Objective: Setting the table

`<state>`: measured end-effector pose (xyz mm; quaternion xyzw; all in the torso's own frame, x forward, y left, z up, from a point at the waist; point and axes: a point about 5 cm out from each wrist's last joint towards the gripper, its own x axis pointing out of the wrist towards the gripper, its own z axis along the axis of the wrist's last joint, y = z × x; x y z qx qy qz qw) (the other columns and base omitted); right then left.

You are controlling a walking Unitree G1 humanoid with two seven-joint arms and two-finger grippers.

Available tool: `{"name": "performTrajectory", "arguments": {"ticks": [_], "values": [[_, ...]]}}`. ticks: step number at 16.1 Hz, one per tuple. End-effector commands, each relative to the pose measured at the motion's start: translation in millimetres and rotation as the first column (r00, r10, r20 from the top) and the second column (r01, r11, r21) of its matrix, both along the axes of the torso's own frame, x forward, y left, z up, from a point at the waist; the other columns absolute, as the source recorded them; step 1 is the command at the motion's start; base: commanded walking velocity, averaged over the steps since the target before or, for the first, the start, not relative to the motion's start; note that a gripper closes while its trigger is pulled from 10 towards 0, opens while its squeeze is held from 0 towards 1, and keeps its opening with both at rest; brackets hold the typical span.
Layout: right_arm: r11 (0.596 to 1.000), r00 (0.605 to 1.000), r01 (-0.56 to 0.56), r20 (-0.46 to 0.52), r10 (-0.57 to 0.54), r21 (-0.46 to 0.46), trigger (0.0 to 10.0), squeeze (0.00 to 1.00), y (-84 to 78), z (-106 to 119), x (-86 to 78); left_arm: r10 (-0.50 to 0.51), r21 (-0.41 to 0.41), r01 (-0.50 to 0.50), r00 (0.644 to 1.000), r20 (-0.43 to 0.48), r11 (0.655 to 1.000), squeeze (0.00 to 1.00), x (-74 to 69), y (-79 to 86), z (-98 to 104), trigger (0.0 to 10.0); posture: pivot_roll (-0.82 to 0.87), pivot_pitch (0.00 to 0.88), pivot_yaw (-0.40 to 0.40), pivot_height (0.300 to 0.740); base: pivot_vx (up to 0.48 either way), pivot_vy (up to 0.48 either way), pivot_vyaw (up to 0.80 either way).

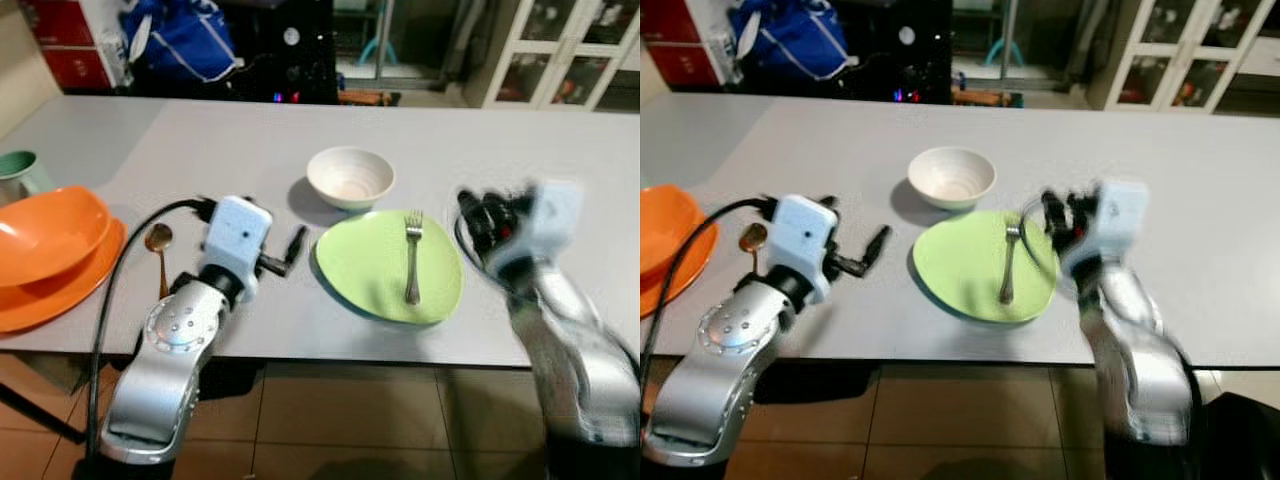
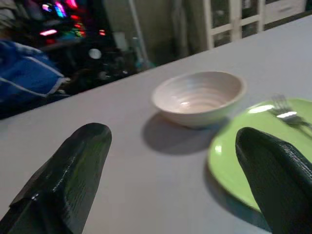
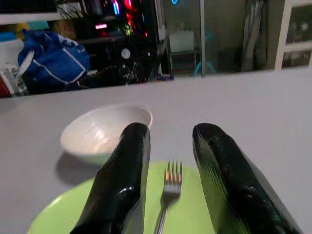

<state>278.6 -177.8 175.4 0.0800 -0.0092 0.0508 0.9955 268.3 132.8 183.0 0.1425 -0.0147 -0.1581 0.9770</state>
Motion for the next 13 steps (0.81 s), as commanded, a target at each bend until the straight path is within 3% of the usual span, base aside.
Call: {"name": "performTrajectory", "arguments": {"ticks": [1, 6, 13], "values": [[1.000, 1.000, -0.009, 0.021, 0.009, 0.025, 10.0, 0.00, 4.9, 5.4, -7.3, 0.028, 0.000, -0.028, 0.999, 0.036, 1.000, 0.00, 1.6, 1.2, 4.9, 10.0, -0.05, 0.000, 0.014, 0.740, 0.000, 0.000, 0.00], [0.996, 1.000, -0.014, -0.020, 0.016, 0.085, 10.0, 0.00, 21.7, -4.1, -19.7, 0.054, 0.002, -0.054, 0.996, 0.077, 0.999, 0.00, 10.4, 2.1, 13.5, 10.0, -0.01, 0.000, 0.005, 0.740, 0.000, 0.050, 0.00], [0.993, 0.999, 0.019, -0.035, -0.015, 0.117, 10.0, 0.00, 19.2, -9.7, -18.1, 0.045, 0.019, -0.047, 0.993, 0.106, 0.999, 0.00, 14.3, 1.7, 19.6, 10.0, 0.01, 0.000, -0.002, 0.740, 0.000, 0.425, 0.00]]}}
